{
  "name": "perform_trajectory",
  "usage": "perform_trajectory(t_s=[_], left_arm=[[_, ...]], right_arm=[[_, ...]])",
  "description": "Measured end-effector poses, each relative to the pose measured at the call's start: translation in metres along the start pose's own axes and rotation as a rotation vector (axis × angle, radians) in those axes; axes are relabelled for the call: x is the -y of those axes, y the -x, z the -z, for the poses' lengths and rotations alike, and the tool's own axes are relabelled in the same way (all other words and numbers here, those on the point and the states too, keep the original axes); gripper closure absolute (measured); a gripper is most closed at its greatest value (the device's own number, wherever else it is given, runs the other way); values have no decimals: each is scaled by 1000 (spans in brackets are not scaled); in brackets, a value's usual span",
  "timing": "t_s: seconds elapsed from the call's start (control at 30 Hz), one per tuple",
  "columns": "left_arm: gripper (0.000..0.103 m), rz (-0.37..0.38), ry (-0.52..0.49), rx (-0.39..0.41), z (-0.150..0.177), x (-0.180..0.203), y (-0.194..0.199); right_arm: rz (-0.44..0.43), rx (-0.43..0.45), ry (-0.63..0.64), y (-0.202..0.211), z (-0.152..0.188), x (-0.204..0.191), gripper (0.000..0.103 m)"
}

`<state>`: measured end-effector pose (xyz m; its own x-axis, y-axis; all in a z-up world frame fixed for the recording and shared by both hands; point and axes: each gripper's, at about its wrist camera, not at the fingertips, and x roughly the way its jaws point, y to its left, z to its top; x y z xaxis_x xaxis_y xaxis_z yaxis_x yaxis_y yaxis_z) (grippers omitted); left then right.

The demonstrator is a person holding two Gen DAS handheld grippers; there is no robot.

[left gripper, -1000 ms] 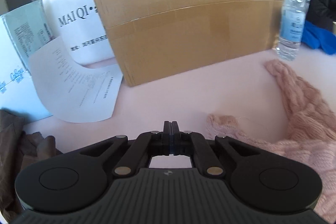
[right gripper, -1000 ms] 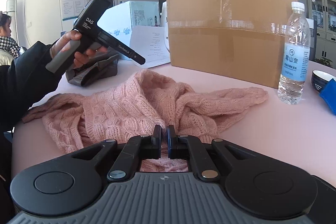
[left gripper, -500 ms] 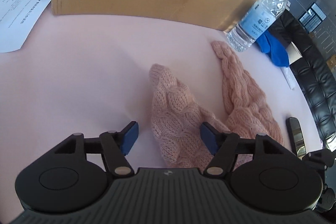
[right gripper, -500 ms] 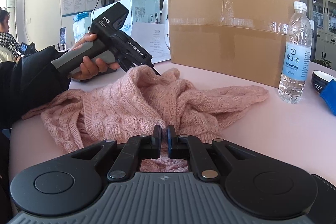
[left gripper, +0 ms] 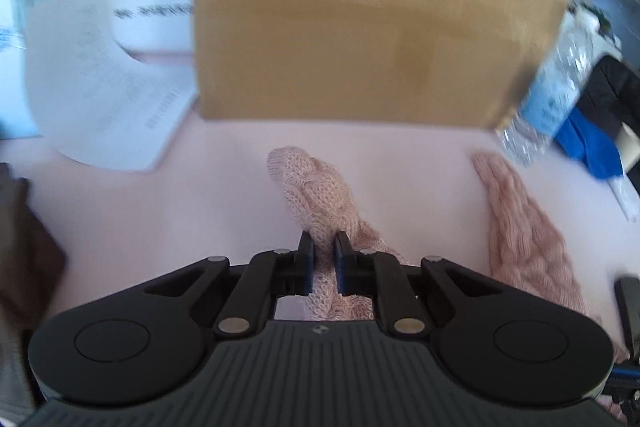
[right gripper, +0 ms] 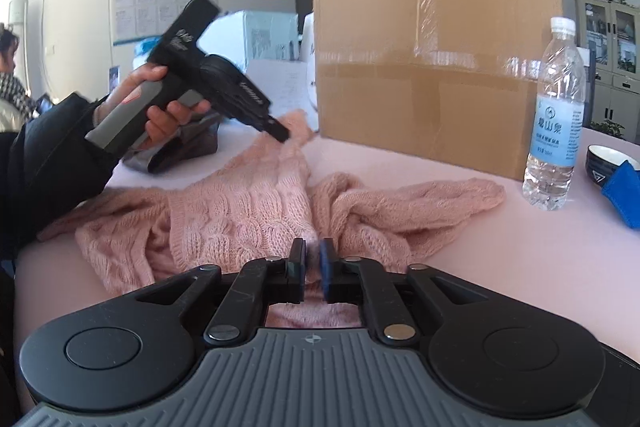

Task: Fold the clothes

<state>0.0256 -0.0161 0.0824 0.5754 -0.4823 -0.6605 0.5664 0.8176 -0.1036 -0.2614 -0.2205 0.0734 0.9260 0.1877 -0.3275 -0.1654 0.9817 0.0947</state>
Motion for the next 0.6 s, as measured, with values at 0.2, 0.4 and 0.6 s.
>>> perform_trajectory(t_s=[0.2,0.4,0.6], left_arm=[[94,-242,74,125,-15,-48,35],[94,-506,208,81,-18,-120,20],[87,-579,331,-33,-4,-179,-6]], right_arm=[[19,50,-104,7,-4,12,45],[43,21,-27,2,0,0,37],[82,-11,-54,-1,2,8,31]])
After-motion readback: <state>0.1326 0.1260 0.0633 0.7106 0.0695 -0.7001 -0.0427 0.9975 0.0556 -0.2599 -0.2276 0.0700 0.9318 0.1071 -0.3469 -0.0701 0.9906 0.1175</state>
